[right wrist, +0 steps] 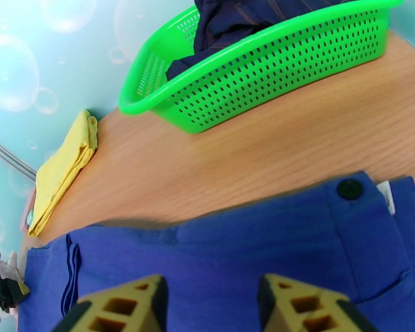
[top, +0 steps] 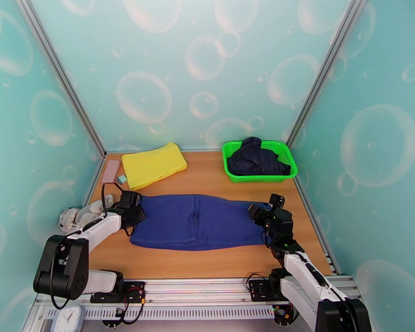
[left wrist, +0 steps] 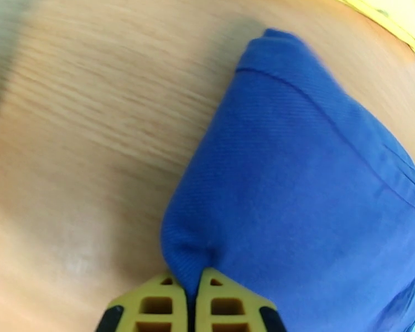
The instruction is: Fold and stack the trousers
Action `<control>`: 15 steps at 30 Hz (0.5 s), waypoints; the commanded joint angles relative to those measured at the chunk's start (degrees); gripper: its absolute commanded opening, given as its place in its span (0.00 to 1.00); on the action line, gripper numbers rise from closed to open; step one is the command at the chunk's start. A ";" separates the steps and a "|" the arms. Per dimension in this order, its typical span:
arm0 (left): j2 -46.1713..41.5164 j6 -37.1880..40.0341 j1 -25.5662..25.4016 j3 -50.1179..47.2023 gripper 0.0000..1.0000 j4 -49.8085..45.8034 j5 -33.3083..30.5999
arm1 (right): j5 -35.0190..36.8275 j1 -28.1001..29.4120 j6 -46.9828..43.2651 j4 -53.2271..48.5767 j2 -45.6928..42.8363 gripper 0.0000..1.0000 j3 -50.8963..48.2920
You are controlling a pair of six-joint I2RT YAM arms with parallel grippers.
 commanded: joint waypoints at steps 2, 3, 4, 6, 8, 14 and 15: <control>-6.13 1.58 -1.17 14.46 0.00 -15.60 -9.47 | -1.38 -0.45 -0.18 1.01 0.48 0.49 0.76; -5.78 2.01 -0.92 17.76 0.00 -18.71 -11.39 | -2.04 -0.62 -0.14 0.98 0.73 0.49 0.90; -5.08 2.37 -0.63 20.36 0.00 -21.35 -12.82 | -2.63 -0.65 -0.24 1.12 0.95 0.50 1.06; -3.10 3.09 -0.21 25.06 0.00 -25.78 -15.76 | -3.53 -0.65 -0.49 1.14 1.02 0.50 1.20; -1.44 3.31 0.18 27.93 0.00 -28.56 -18.59 | -5.58 -0.63 -1.05 2.02 0.71 0.51 1.14; 1.13 2.66 3.03 34.48 0.00 -33.33 -27.90 | -11.68 2.14 -2.31 5.80 3.79 0.52 1.51; 1.54 2.62 3.22 35.80 0.00 -34.10 -29.34 | -11.68 3.68 -2.94 5.49 5.72 0.51 2.48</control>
